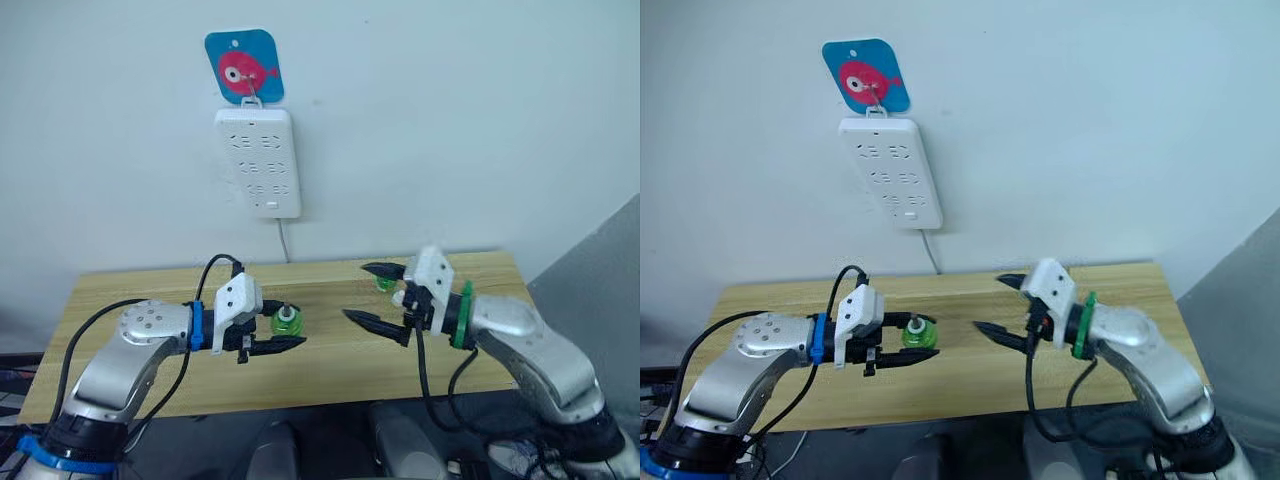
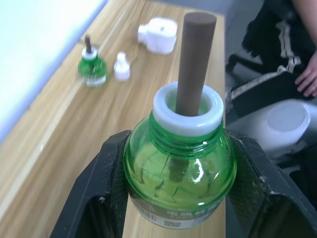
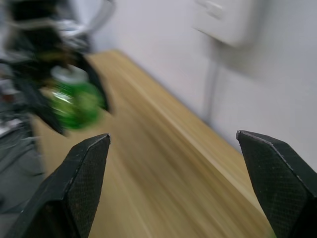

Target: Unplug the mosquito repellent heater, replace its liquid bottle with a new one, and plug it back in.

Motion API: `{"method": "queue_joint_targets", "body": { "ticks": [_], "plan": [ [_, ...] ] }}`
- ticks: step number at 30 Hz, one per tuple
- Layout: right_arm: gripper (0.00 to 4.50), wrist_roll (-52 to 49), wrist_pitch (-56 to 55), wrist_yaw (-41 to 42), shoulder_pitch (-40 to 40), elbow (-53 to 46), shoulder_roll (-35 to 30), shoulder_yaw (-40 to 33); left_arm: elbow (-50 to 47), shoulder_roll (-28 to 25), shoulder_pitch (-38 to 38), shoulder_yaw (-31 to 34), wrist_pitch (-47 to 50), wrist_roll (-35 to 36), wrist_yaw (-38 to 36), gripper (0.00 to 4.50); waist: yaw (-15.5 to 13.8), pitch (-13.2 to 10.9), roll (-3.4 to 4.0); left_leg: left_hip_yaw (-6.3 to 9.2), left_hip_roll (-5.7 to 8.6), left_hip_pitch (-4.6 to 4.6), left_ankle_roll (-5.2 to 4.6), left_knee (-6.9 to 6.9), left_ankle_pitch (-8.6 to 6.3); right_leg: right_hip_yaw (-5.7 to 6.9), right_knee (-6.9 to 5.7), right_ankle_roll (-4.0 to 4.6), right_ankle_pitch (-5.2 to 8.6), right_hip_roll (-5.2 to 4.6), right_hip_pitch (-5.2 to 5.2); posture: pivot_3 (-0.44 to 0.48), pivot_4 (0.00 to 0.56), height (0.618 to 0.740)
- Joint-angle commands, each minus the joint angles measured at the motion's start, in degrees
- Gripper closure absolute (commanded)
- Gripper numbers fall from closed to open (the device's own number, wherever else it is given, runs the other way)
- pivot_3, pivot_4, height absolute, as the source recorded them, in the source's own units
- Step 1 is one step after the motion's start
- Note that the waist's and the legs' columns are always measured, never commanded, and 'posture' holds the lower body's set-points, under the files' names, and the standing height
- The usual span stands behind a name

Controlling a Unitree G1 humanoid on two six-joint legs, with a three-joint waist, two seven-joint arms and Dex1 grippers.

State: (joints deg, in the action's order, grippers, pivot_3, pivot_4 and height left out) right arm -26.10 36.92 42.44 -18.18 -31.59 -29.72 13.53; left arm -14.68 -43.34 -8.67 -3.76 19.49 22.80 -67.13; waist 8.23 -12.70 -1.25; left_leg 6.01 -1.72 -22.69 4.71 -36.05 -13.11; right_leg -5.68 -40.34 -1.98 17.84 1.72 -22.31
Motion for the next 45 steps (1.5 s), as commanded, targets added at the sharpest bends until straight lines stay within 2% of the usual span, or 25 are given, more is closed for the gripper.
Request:
{"method": "queue_joint_targets", "body": {
  "ticks": [1, 6, 20, 23, 27, 28, 29, 31, 37, 41, 43, 45],
  "plan": [
    [0.25, -4.0, 3.9, 3.9, -5.8, 1.2, 1.2, 2.2, 0.9, 1.5, -3.2, -1.0, -1.0, 1.3, -1.6, 2.21, 0.0, 0.0, -0.05, 0.08, 0.00, -0.10, 0.00, 0.00, 0.00, 0.09, 0.13, -0.01, 0.00, -0.01, -0.01, -0.178, 0.135, 0.740],
    [0.25, -4.7, 5.4, 7.8, -10.0, 4.5, 2.0, 4.9, 1.8, 3.8, -5.7, -2.1, -1.1, 1.1, -1.3, 2.21, -0.1, 0.2, -0.20, 0.09, 0.13, -0.28, 0.03, 0.01, -0.04, 0.16, 0.38, 0.12, -0.19, -0.25, -0.02, -0.176, 0.129, 0.740],
    [0.25, -2.9, 4.5, 8.0, -12.4, 10.1, 7.6, 7.8, 1.6, 5.2, -5.3, -2.8, -2.3, 0.6, -1.2, 2.21, 0.1, 0.4, -0.21, 0.11, 0.17, -0.26, 0.05, -0.04, -0.02, 0.21, 0.34, 0.07, -0.20, -0.35, 0.00, -0.162, 0.120, 0.740],
    [0.82, -2.2, 4.0, 8.2, -12.5, 11.1, 8.0, 7.9, 1.5, 5.4, -5.2, -2.8, -2.6, 0.7, -1.2, 2.21, 0.1, 0.4, -0.21, 0.11, 0.16, -0.26, 0.05, -0.04, -0.02, 0.21, 0.34, 0.09, -0.22, -0.35, 0.00, -0.157, 0.119, 0.740],
    [2.31, -1.5, 3.3, 8.4, -12.8, 12.0, 8.0, 8.0, 1.5, 5.6, -5.2, -2.8, -2.9, 0.6, -1.1, 2.21, 0.1, 0.5, -0.20, 0.11, 0.16, -0.26, 0.05, -0.04, -0.02, 0.22, 0.33, 0.09, -0.22, -0.35, 0.00, -0.153, 0.117, 0.740],
    [2.56, -1.5, 3.3, 8.4, -12.9, 12.0, 8.1, 8.0, 1.5, 5.7, -5.2, -2.7, -2.9, 0.6, -1.1, 2.21, 0.1, 0.5, -0.19, 0.12, 0.16, -0.26, 0.05, -0.04, -0.02, 0.22, 0.33, 0.09, -0.22, -0.35, 0.00, -0.153, 0.117, 0.740],
    [3.06, -1.4, 3.1, 8.5, -13.0, 12.1, 8.1, 8.1, 1.5, 5.7, -5.2, -2.6, -3.0, 0.6, -1.0, 2.21, 0.1, 0.5, -0.20, 0.11, 0.16, -0.25, 0.05, -0.04, -0.02, 0.22, 0.32, 0.09, -0.22, -0.35, 0.00, -0.153, 0.117, 0.740],
    [3.65, -1.1, 2.7, 8.7, -13.2, 12.2, 8.1, 8.1, 1.7, 5.7, -5.1, -2.6, -3.3, 0.5, -1.0, 2.21, 0.1, 0.5, -0.20, 0.11, 0.16, -0.25, 0.05, -0.04, -0.02, 0.21, 0.31, 0.09, -0.22, -0.35, 0.00, -0.151, 0.114, 0.740],
    [3.66, -0.9, 2.2, 9.2, -13.7, 12.5, 8.4, 7.3, 2.6, 7.0, -4.9, -1.7, -5.7, 0.8, -0.2, 2.21, 0.1, 0.9, -0.21, 0.12, 0.17, -0.25, 0.05, -0.05, -0.02, 0.22, 0.29, 0.11, -0.24, -0.35, 0.00, -0.152, 0.101, 0.740],
    [3.66, -1.3, 2.1, 9.3, -14.1, 12.8, 8.4, 6.3, 3.0, 7.9, -5.7, -0.3, -3.9, 3.5, -0.4, 2.21, 0.2, 1.4, -0.25, 0.13, 0.17, -0.25, 0.05, -0.06, -0.02, 0.23, 0.27, 0.11, -0.24, -0.36, 0.00, -0.155, 0.085, 0.740],
    [3.66, -1.6, 2.2, 9.3, -14.3, 12.8, 8.3, 5.5, 3.7, 7.2, -6.3, -0.7, -3.9, 2.7, -0.7, 1.47, 0.3, 1.8, -0.26, 0.13, 0.17, -0.24, 0.05, -0.06, -0.02, 0.24, 0.26, 0.11, -0.24, -0.36, 0.00, -0.158, 0.079, 0.740],
    [3.66, -1.9, 2.4, 9.3, -14.2, 12.7, 8.1, 4.6, 4.2, 6.3, -6.3, -1.3, -4.8, 1.5, -1.3, 0.95, 0.5, 2.2, -0.22, 0.15, 0.17, -0.24, 0.05, -0.06, -0.02, 0.26, 0.26, 0.11, -0.24, -0.35, 0.01, -0.158, 0.079, 0.740]
  ]
}}
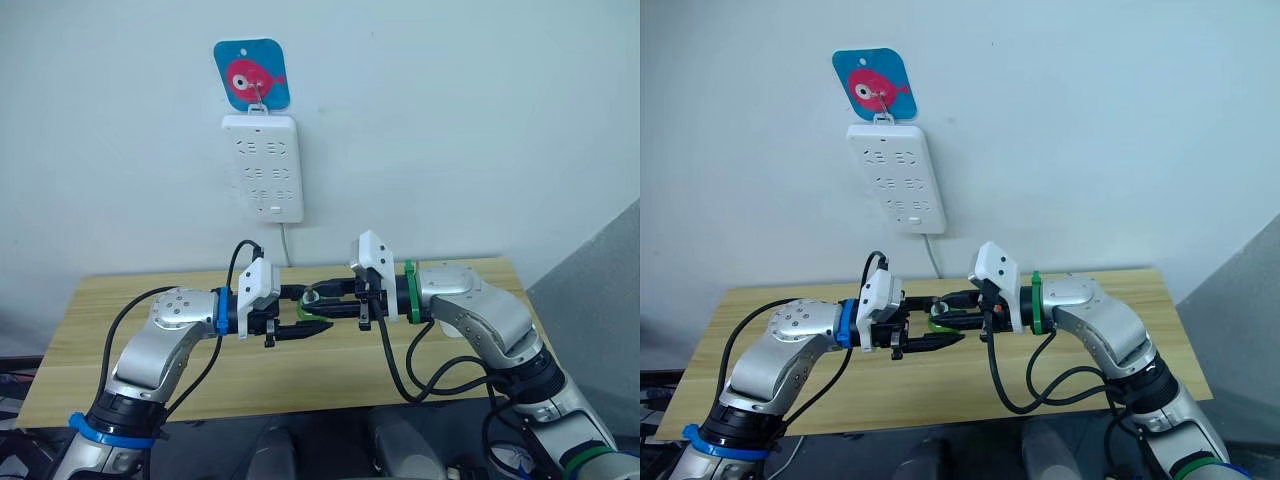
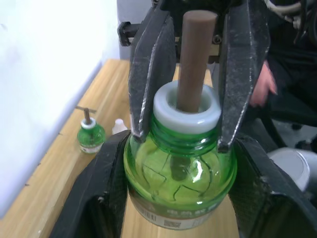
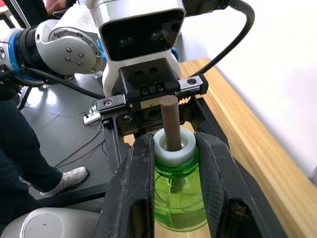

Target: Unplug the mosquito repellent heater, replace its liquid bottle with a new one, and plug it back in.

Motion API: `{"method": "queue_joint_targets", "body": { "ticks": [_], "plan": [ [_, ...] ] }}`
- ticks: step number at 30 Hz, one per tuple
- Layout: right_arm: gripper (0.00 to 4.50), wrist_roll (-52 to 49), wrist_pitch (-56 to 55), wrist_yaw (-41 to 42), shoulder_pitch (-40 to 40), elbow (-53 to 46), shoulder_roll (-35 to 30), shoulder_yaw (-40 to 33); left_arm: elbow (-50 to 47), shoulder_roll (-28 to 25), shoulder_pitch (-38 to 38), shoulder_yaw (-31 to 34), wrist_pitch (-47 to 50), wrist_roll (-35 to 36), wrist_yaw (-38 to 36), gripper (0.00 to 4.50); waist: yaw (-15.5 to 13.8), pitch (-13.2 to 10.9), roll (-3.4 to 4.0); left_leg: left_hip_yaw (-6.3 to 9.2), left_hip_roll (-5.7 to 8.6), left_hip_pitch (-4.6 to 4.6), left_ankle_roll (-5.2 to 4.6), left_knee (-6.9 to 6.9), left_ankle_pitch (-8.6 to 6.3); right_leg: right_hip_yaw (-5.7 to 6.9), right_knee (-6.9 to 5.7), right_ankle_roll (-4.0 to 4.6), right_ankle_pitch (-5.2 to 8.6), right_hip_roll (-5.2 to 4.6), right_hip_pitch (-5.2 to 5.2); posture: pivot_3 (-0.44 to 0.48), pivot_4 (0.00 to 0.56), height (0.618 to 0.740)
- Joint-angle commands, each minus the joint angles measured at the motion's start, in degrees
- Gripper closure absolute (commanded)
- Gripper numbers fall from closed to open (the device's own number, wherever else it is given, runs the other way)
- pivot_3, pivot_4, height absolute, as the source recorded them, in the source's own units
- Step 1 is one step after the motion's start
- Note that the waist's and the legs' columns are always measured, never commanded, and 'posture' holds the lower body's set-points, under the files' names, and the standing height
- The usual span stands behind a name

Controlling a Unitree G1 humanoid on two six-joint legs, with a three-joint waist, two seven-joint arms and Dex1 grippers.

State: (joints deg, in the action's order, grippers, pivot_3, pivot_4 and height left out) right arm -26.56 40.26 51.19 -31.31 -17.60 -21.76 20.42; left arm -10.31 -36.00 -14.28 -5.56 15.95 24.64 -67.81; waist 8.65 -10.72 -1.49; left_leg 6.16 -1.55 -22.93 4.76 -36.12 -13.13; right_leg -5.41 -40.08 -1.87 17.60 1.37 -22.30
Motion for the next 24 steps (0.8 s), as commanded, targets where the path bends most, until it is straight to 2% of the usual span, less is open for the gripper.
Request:
{"method": "queue_joint_targets", "body": {
  "ticks": [1, 3, 9, 16, 24],
  "plan": [
    [3.66, -1.6, -0.9, 0.6, -1.1, -1.3, 0.0, -2.7, 0.0, -1.3, -0.7, 0.4, -1.3, -1.0, -0.4, 0.62, 0.2, 0.4, 0.01, -0.01, 0.01, 0.02, 0.00, 0.00, 0.00, -0.01, 0.00, 0.00, 0.00, 0.00, 0.02, -0.166, 0.072, 0.740],
    [3.66, -1.8, -0.7, 0.5, -0.9, -1.3, -0.2, -3.6, 0.1, -1.7, -0.6, 0.0, -0.8, -1.2, -0.5, 0.01, 0.4, 0.8, -0.01, -0.01, 0.02, 0.03, 0.00, 0.00, 0.00, -0.02, 0.00, 0.00, 0.00, 0.00, 0.03, -0.173, 0.067, 0.740],
    [3.66, -7.5, 4.9, -3.3, 0.9, -3.9, -0.8, -11.7, -2.5, 0.2, -0.9, 3.4, 11.4, 5.8, 5.8, 0.00, 1.2, 2.0, 0.02, 0.00, 0.02, 0.04, 0.00, -0.03, 0.00, -0.02, 0.00, -0.02, 0.00, 0.00, 0.06, -0.178, 0.055, 0.740],
    [3.66, -24.0, 18.2, -16.6, 3.7, -6.8, 4.9, -25.9, -7.7, 5.5, -2.5, 9.4, 26.7, 20.6, 15.0, 0.00, 1.9, 3.1, 0.00, 0.05, 0.02, 0.05, -0.01, -0.08, 0.00, -0.01, -0.13, -0.03, 0.00, 0.03, 0.08, -0.185, 0.040, 0.740],
    [3.66, -36.2, 21.3, -31.7, 7.1, -9.2, 12.6, -31.3, -10.8, 11.5, -4.8, 14.0, 36.4, 34.0, 27.3, 0.00, 2.8, 3.7, 0.17, -0.02, 0.00, 0.15, -0.02, -0.45, 0.00, -0.16, -0.50, -0.23, 0.11, 0.21, 0.12, -0.186, 0.037, 0.740]
  ]
}}
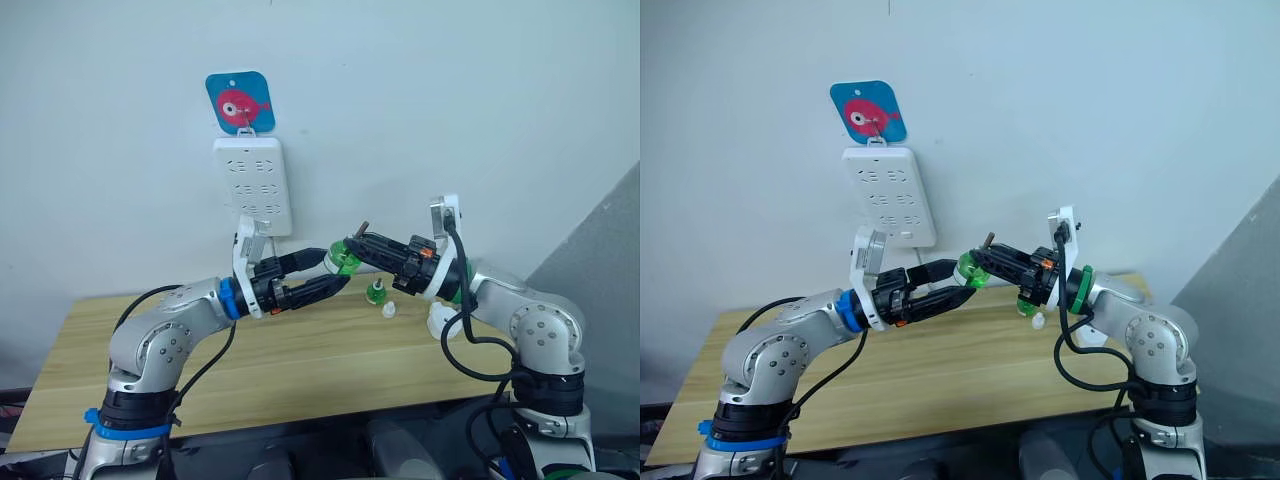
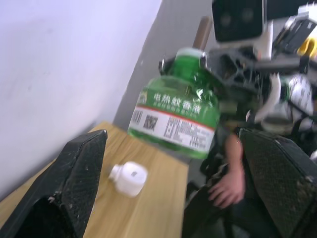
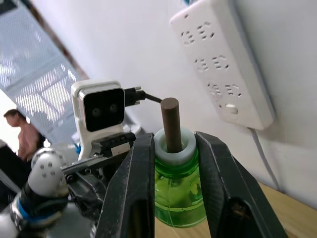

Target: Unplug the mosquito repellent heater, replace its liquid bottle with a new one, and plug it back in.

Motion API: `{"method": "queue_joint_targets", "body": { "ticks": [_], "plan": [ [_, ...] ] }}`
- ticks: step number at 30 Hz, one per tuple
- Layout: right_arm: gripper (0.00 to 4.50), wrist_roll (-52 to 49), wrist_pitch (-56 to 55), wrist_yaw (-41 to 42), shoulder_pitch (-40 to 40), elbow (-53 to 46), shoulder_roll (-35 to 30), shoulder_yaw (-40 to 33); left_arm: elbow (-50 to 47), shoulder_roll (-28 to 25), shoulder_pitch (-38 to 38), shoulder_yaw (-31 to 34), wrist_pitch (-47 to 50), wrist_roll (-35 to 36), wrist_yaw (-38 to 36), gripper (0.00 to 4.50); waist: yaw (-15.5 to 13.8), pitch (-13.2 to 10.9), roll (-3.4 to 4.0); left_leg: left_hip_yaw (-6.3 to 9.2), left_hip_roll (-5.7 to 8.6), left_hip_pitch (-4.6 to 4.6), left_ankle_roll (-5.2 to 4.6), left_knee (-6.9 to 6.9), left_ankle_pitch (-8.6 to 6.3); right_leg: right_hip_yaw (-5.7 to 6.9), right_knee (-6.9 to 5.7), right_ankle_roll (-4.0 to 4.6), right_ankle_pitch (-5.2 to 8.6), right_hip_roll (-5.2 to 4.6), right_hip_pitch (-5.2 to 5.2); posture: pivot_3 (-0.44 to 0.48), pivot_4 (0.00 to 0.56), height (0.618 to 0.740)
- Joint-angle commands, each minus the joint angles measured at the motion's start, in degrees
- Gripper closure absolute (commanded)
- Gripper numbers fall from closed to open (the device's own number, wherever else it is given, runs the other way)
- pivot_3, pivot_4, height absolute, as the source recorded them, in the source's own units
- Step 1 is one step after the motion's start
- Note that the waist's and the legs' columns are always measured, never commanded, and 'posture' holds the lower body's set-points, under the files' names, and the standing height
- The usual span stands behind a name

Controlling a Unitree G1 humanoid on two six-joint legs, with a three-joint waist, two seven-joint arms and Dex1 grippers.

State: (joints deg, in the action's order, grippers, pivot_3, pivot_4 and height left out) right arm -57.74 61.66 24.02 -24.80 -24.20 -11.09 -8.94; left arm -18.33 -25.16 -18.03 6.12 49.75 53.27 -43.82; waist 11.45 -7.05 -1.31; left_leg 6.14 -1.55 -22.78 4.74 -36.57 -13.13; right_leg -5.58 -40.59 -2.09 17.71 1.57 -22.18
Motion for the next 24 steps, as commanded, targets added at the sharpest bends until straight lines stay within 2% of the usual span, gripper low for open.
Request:
{"method": "queue_joint_targets", "body": {
  "ticks": [1, 8, 10, 12, 19, 24],
  "plan": [
    [3.66, -7.3, -0.1, -6.8, 1.2, -2.6, 3.3, -2.4, -2.8, 1.0, -1.1, 2.6, 3.4, 6.5, 4.1, 0.00, 0.0, 0.1, 0.01, 0.03, -0.04, 0.00, -0.01, -0.08, -0.01, 0.01, -0.11, -0.03, 0.03, 0.07, -0.01, -0.186, 0.037, 0.740],
    [3.66, -21.3, -2.6, -20.0, 3.6, -0.8, 8.2, -3.9, -1.4, 2.9, -1.8, 4.0, 5.3, 12.7, 9.7, 0.00, -0.1, 0.2, 0.17, 0.05, -0.07, -0.01, -0.01, -0.17, -0.01, -0.01, -0.26, -0.02, 0.06, 0.17, -0.02, -0.185, 0.041, 0.740],
    [3.66, -24.3, -3.8, -22.4, 3.8, 0.0, 8.3, -4.0, -0.2, 2.6, -1.5, 5.8, 8.5, 19.9, 11.4, 0.00, -0.1, 0.2, 0.17, 0.04, -0.06, -0.01, -0.01, -0.17, -0.01, -0.02, -0.25, -0.03, 0.06, 0.16, -0.02, -0.185, 0.043, 0.740],
    [3.66, -26.8, -5.0, -24.4, 4.0, 0.6, 8.0, -3.7, 1.1, 2.0, -0.7, 7.2, 10.0, 23.8, 12.6, 0.00, -0.1, 0.2, 0.17, 0.05, -0.07, -0.01, -0.02, -0.17, -0.01, -0.01, -0.25, -0.03, 0.07, 0.17, -0.03, -0.185, 0.044, 0.740],
    [3.66, -33.8, -8.5, -29.0, 4.4, 1.3, 6.6, -2.0, 1.7, 2.3, -0.9, 7.6, 9.9, 28.3, 16.2, 0.00, -0.2, 0.2, 0.18, 0.05, -0.07, -0.02, -0.02, -0.17, -0.01, -0.01, -0.23, -0.03, 0.09, 0.18, -0.04, -0.178, 0.047, 0.740],
    [3.66, -37.3, -10.9, -30.9, 4.8, 1.2, 5.7, -0.1, 1.3, 3.7, -0.9, 6.2, 8.6, 28.3, 17.5, 0.00, -0.3, 0.2, 0.19, 0.04, -0.07, -0.02, -0.02, -0.17, -0.01, -0.03, -0.23, -0.04, 0.09, 0.18, -0.03, -0.177, 0.049, 0.740]
  ]
}}
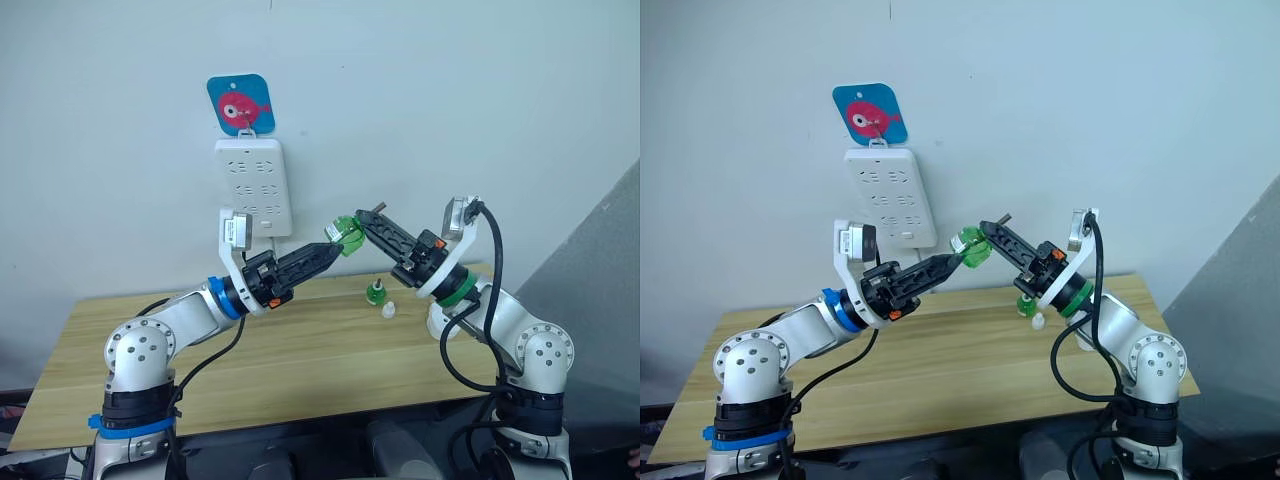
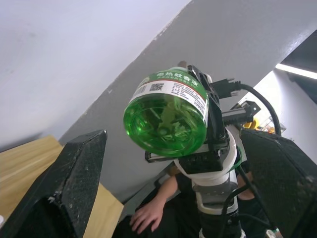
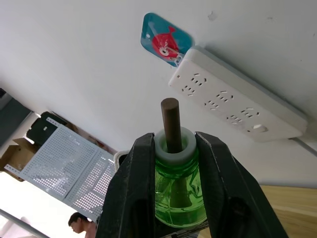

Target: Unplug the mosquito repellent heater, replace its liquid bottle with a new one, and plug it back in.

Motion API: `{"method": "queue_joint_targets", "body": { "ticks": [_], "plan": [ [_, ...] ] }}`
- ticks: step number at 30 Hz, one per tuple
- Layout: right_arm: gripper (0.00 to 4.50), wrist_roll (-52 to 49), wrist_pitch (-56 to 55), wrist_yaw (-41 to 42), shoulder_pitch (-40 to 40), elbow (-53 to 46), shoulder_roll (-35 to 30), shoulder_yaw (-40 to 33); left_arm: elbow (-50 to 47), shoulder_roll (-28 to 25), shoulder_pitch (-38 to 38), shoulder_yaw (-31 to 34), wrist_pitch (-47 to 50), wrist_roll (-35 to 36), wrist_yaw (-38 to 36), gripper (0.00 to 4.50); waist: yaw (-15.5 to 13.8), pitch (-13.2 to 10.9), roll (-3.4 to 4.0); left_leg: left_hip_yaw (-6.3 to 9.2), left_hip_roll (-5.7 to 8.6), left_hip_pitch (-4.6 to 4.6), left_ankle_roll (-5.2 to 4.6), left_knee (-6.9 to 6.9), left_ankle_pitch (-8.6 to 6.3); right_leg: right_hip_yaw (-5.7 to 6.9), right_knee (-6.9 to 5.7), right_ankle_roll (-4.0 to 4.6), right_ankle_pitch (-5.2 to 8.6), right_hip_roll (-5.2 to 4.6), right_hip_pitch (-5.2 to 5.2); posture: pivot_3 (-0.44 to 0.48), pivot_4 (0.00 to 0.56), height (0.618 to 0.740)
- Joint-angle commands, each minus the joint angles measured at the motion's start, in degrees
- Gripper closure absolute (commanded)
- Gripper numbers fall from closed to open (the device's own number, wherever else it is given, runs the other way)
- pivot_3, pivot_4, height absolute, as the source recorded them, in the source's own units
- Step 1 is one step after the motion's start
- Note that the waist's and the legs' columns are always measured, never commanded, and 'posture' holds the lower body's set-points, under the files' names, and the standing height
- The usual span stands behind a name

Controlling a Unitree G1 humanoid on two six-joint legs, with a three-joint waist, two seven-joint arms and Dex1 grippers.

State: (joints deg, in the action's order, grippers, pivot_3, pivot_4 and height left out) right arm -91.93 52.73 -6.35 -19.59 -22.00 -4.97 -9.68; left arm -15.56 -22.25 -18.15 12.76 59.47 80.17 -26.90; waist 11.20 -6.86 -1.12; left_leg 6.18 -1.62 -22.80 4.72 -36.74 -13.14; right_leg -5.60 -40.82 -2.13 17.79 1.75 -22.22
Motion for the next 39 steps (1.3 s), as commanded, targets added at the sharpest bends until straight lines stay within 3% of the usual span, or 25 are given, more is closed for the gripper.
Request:
{"method": "queue_joint_targets", "body": {
  "ticks": [1, 21, 24, 29, 39],
  "plan": [
    [3.66, -3.6, -2.4, -0.7, -0.3, -1.1, -0.7, 1.0, -1.4, 1.2, -0.9, -0.4, -1.4, 1.7, 1.2, 0.00, 0.0, 0.0, 0.00, 0.00, 0.00, 0.00, 0.00, 0.00, 0.00, 0.00, 0.00, 0.00, 0.00, 0.00, 0.00, -0.178, 0.049, 0.740],
    [3.66, -7.0, -7.3, -1.4, 0.2, -1.9, -4.5, 5.9, 0.4, 3.7, -2.5, -0.9, -3.2, 7.7, 7.4, 0.00, -0.1, 0.0, 0.00, -0.01, 0.00, -0.02, 0.00, 0.02, 0.00, -0.02, 0.05, 0.00, 0.01, 0.02, -0.01, -0.179, 0.051, 0.740],
    [3.66, -7.2, -7.8, -1.4, 0.2, -2.0, -4.9, 6.3, 0.6, 4.0, -2.6, -1.0, -3.6, 7.8, 7.8, 0.61, -0.1, 0.0, 0.00, -0.01, 0.00, -0.01, 0.00, 0.02, 0.00, -0.03, 0.05, 0.00, 0.01, 0.03, -0.01, -0.179, 0.051, 0.740],
    [3.66, -7.4, -8.4, -1.3, 0.2, -2.0, -5.5, 6.8, 0.7, 3.7, -2.2, -1.3, -3.3, 7.9, 7.5, 2.12, -0.1, 0.0, 0.00, -0.01, 0.00, -0.02, 0.00, 0.02, 0.00, -0.04, 0.07, 0.00, 0.01, 0.04, -0.01, -0.179, 0.051, 0.740],
    [3.66, -8.0, -8.8, -0.2, 0.6, -2.6, -6.1, 7.8, 0.6, 3.0, -1.3, -1.6, -3.0, 7.1, 6.6, 2.14, -0.1, 0.0, 0.00, -0.02, 0.00, -0.02, 0.00, 0.04, 0.00, -0.05, 0.08, 0.00, 0.01, 0.05, -0.02, -0.180, 0.052, 0.740]
  ]
}}
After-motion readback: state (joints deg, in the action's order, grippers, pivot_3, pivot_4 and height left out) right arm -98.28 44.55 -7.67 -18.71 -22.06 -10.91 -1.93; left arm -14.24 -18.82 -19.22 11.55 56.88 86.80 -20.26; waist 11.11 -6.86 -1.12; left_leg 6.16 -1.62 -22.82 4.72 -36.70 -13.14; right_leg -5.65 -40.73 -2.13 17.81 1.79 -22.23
